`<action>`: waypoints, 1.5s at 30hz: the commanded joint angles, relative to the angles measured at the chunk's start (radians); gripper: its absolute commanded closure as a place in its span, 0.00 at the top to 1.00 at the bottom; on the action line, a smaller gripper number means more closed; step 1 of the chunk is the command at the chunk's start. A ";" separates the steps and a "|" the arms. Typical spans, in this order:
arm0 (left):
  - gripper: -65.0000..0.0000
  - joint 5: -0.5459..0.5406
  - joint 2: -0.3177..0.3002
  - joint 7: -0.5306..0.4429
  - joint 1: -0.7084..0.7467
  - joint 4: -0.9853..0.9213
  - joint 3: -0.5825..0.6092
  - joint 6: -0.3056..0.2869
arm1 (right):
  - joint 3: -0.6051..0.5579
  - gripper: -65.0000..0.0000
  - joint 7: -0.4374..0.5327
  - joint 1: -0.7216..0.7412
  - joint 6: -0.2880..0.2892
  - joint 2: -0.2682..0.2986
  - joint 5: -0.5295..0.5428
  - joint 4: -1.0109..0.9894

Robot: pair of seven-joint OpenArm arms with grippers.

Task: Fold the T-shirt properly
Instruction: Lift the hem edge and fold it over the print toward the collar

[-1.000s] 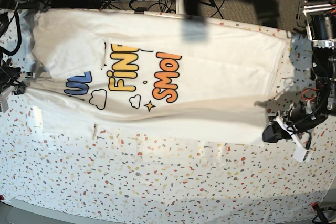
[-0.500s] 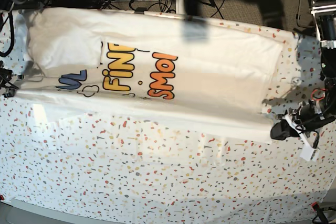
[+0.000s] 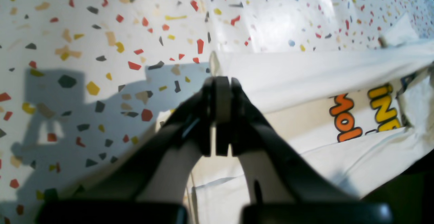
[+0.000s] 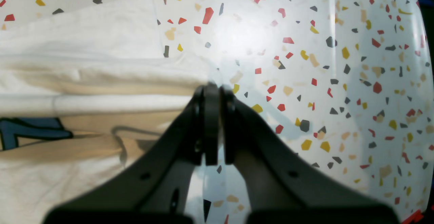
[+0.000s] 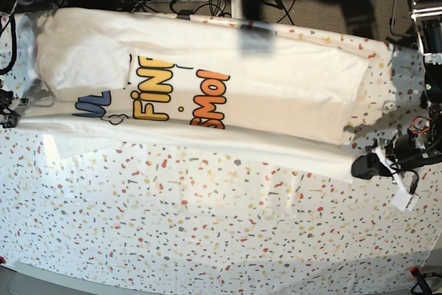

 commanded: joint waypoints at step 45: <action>0.00 0.072 -0.019 0.066 0.209 0.167 -0.008 0.043 | 0.126 0.00 -0.162 -0.280 0.001 -0.013 0.076 0.235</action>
